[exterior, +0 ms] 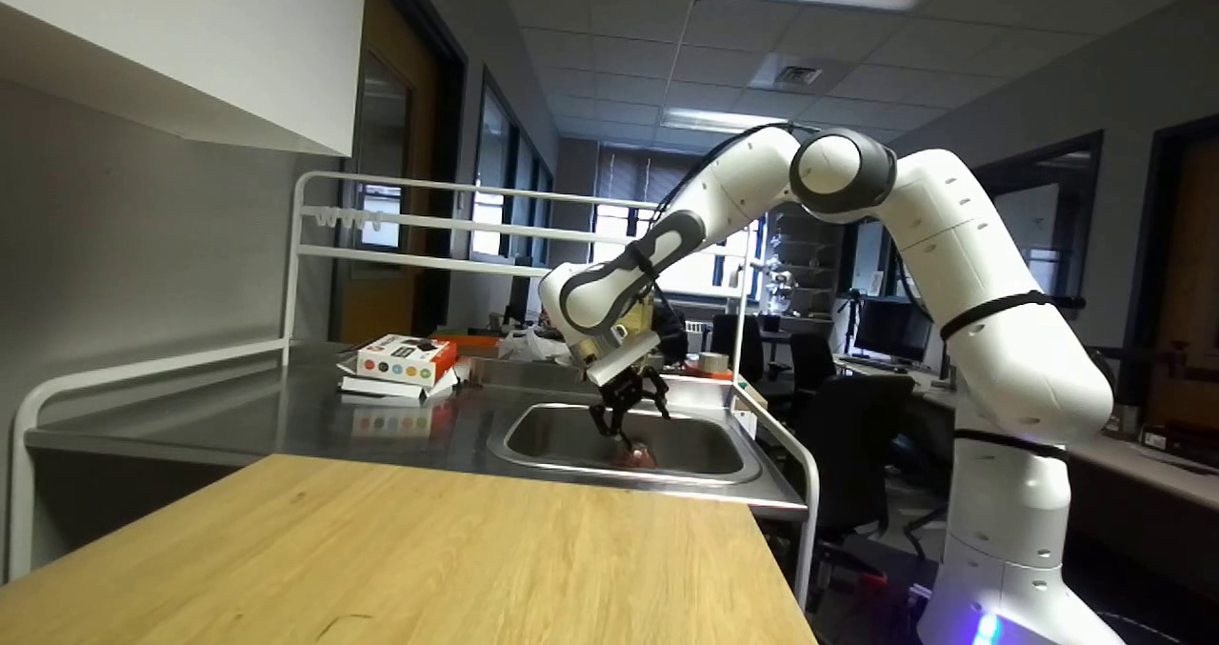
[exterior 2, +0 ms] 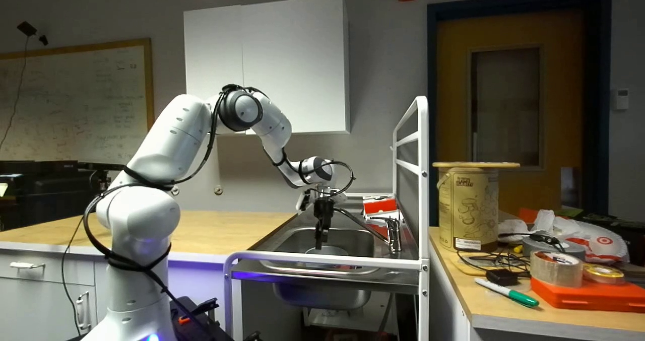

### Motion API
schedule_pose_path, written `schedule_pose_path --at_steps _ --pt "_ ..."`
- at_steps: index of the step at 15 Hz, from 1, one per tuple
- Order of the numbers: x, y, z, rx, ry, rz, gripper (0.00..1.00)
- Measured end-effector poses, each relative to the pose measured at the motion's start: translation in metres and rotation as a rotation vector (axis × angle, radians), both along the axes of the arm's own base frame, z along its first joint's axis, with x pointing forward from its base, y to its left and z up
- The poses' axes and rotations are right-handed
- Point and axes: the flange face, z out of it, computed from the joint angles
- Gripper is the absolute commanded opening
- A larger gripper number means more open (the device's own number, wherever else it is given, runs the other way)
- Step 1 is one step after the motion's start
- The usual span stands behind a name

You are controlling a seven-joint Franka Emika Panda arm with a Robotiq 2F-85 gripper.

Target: Put the mug at the edge of the sink

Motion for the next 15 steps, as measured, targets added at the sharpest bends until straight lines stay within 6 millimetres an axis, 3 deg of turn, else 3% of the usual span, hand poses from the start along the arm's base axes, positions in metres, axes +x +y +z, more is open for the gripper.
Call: schedule_pose_path --at_steps 2,5,7,15 --pt "-0.007 -0.012 -0.005 -0.074 0.047 -0.001 1.0" --pt "-0.021 -0.039 -0.039 -0.139 0.128 -0.007 1.0" --pt "-0.026 -0.043 -0.055 -0.117 0.158 0.023 1.0" --pt "-0.006 0.001 -0.056 -0.03 0.044 0.169 1.0"
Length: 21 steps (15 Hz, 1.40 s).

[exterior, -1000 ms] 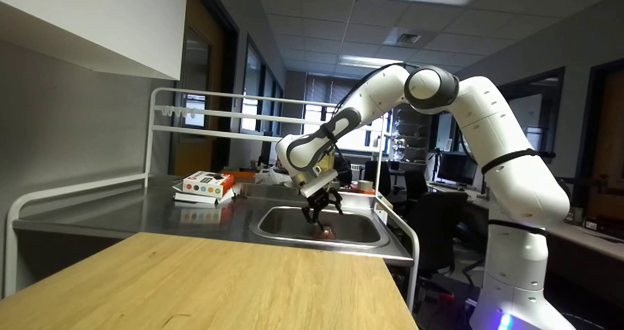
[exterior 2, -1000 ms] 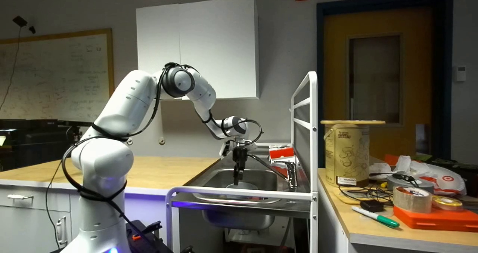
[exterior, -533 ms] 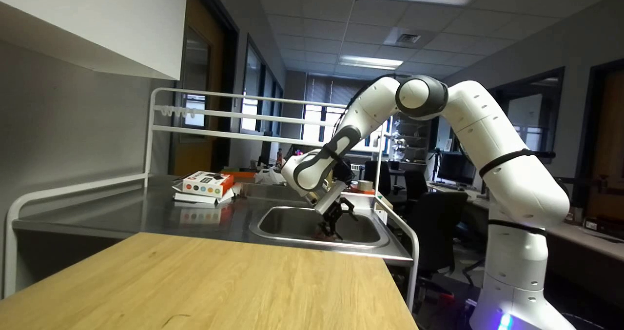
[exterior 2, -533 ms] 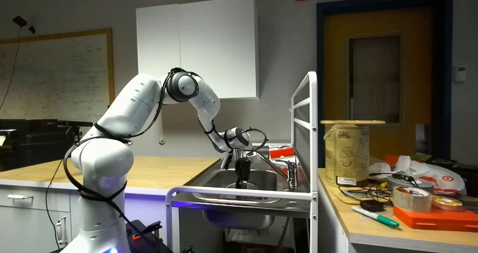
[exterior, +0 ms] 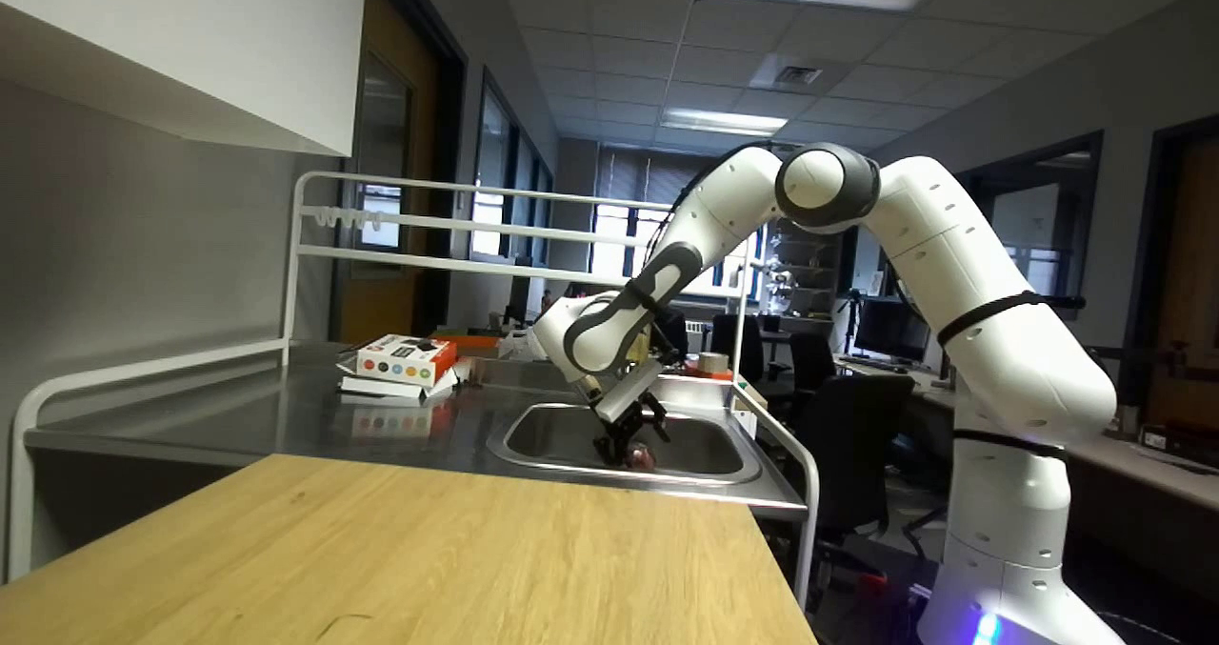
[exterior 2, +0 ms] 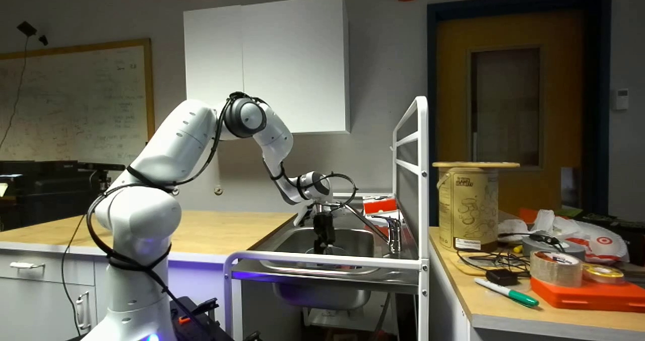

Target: Put the mug at the edge of the sink

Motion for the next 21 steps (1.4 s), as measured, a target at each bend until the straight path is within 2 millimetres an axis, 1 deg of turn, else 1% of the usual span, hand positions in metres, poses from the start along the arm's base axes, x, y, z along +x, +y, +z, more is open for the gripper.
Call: schedule_pose_path --at_steps 2,4,9,10,13,17,18,19,21 --pt "0.001 0.006 -0.001 -0.013 -0.015 0.012 1.0" --pt "0.001 0.008 -0.006 -0.031 -0.014 0.018 1.0" --pt "-0.003 0.01 -0.031 -0.077 0.011 0.04 1.0" --pt "-0.003 0.01 -0.033 -0.093 0.01 0.048 1.0" --pt "0.0 0.012 -0.034 -0.155 -0.01 0.073 1.0" --pt "0.002 0.007 -0.034 -0.302 -0.052 0.11 1.0" --pt "0.002 0.006 -0.036 -0.334 -0.059 0.114 0.75" --pt "0.001 0.004 -0.039 -0.363 -0.065 0.117 0.75" --pt "-0.001 0.0 -0.048 -0.411 -0.068 0.115 0.6"
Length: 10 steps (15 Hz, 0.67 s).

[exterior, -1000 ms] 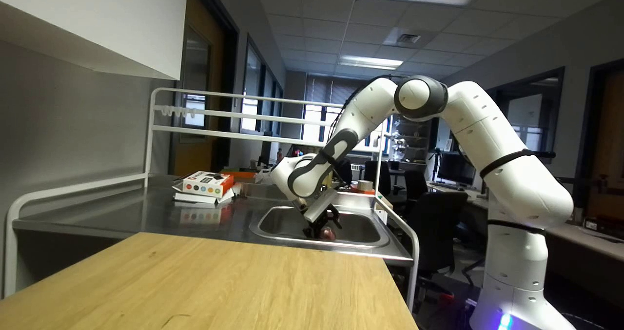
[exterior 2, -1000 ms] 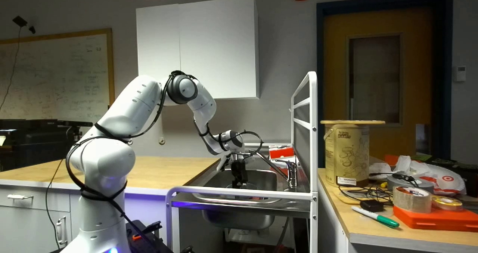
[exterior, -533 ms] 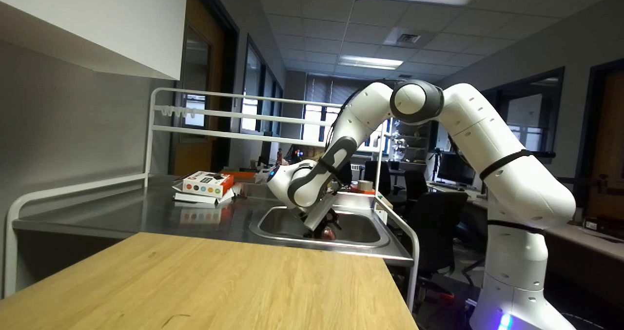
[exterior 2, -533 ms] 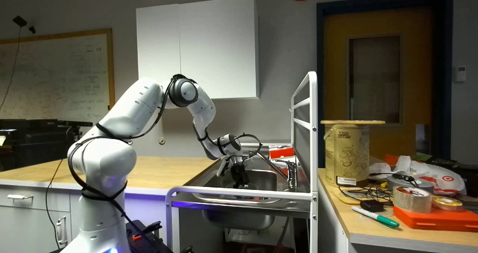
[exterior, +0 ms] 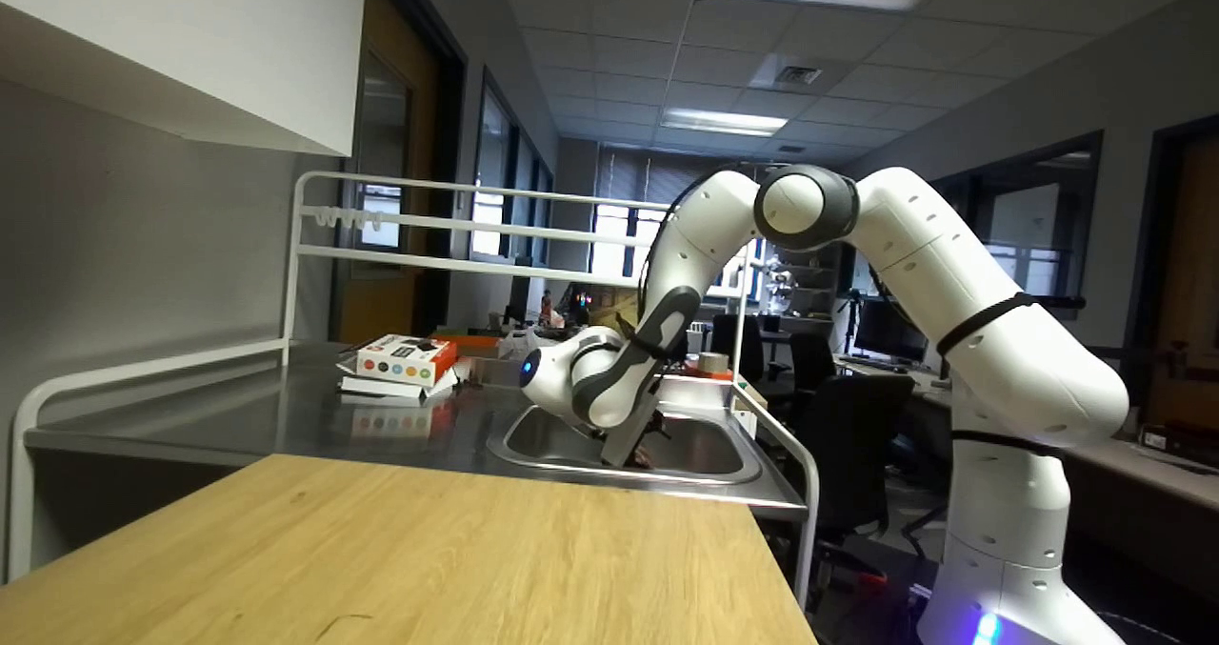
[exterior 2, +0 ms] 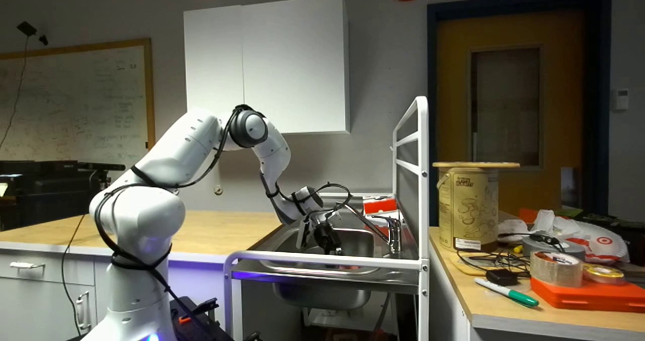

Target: Put the mug at the edge of the sink

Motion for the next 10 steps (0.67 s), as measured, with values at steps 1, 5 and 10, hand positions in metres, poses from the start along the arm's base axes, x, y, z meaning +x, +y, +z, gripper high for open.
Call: schedule_pose_path --at_steps 1,5,10 --pt "-0.002 -0.001 -0.005 -0.018 0.0 -0.005 0.5" --pt "-0.007 -0.004 -0.017 -0.065 0.0 -0.024 0.21" --pt "-0.007 -0.005 -0.018 -0.086 -0.004 -0.04 0.01"
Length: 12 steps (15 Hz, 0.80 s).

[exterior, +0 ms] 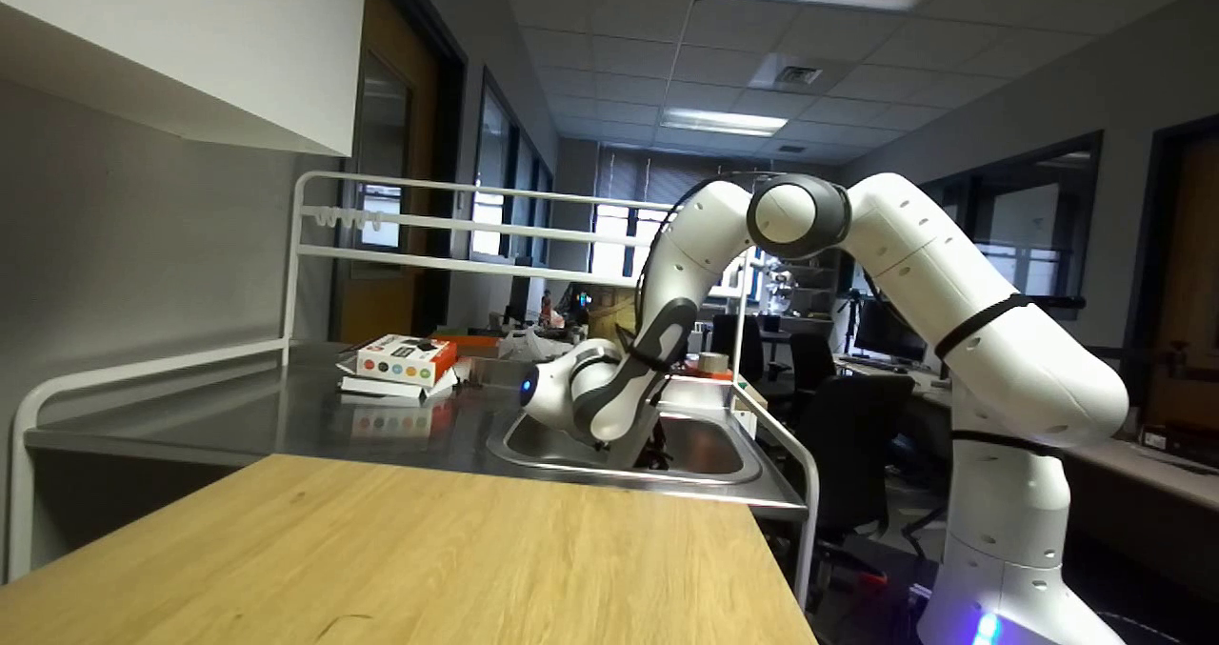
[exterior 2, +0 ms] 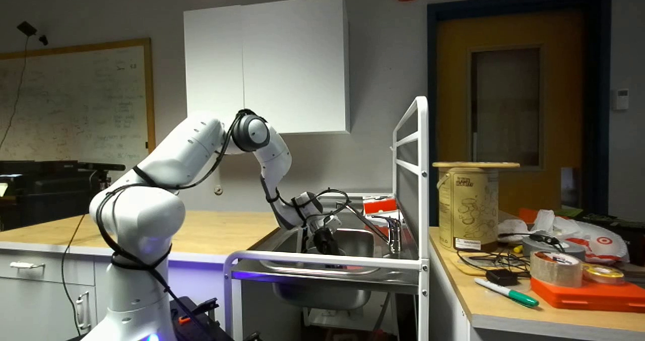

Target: Put the mug at the edge of the sink

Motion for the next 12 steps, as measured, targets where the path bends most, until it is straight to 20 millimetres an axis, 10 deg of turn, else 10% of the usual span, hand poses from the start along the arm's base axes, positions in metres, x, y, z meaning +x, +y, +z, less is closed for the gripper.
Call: schedule_pose_path --at_steps 6,7,12 --pt "0.006 0.004 0.007 -0.009 -0.017 0.025 0.07" --pt "0.008 0.005 0.009 -0.006 -0.023 0.028 0.31" --pt "0.013 0.013 0.018 -0.003 -0.042 0.067 0.55"
